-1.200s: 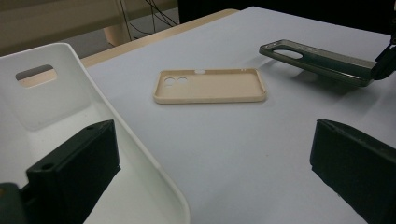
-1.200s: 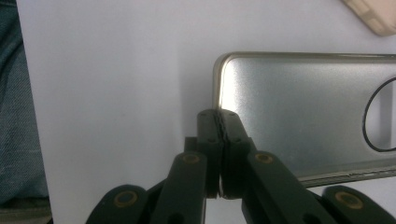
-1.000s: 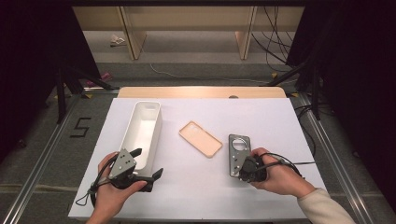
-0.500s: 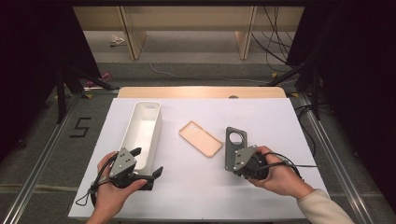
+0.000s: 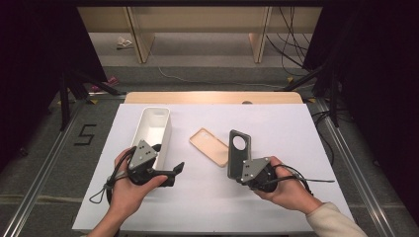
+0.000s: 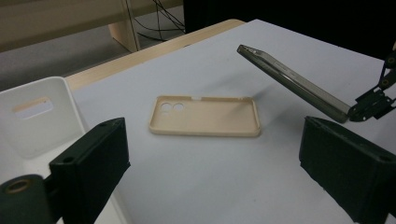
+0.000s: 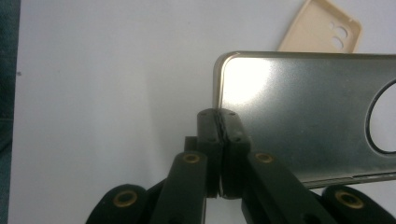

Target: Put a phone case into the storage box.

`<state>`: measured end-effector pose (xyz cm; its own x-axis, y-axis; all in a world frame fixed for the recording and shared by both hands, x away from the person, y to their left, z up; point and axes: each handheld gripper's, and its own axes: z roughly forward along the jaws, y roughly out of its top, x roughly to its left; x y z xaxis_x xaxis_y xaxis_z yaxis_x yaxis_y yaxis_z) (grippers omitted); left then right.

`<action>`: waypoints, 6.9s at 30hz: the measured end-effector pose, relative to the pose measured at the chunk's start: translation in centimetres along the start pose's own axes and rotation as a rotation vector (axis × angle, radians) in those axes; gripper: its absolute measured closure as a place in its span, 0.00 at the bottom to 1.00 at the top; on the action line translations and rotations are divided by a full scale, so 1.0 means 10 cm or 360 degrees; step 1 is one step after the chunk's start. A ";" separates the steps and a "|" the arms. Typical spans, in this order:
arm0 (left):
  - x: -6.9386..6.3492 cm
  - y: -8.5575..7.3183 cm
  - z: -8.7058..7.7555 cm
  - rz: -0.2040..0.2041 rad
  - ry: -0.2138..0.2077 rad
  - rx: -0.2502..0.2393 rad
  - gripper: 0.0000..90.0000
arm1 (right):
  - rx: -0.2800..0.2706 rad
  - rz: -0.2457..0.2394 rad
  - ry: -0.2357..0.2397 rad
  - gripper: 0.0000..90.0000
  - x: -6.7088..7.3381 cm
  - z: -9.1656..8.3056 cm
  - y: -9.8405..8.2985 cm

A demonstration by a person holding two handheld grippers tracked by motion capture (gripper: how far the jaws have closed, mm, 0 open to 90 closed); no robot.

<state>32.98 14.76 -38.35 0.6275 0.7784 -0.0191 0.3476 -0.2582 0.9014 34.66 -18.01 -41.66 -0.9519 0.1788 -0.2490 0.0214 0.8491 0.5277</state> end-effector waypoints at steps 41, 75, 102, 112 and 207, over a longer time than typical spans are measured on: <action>-0.09 0.81 1.55 -0.0358 -0.0188 0.0596 0.56 | -0.0087 -0.0132 -0.0044 0.99 0.12 0.11 0.29; -0.40 0.94 1.39 -0.0100 -0.0235 0.0255 0.91 | -0.0044 -0.0006 -0.0049 0.72 0.07 0.23 0.22; 0.08 0.62 0.62 -0.0021 -0.0206 -0.0168 0.90 | -0.0559 0.0674 -0.0069 0.28 -0.25 -0.06 -0.26; 0.15 0.61 0.49 -0.0015 -0.0201 -0.0222 0.90 | -0.0603 0.0724 -0.0101 0.25 -0.27 -0.13 -0.38; 1.62 1.06 0.34 0.0047 -0.0013 -0.0287 0.90 | -0.0671 0.0845 -0.0126 0.19 -0.29 -0.20 -0.60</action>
<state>49.22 22.63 -30.58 0.6414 0.7672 0.0059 0.1986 -0.1735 0.9646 36.71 -24.60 -42.44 -0.8196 0.5671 0.0812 0.3434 0.3728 0.8620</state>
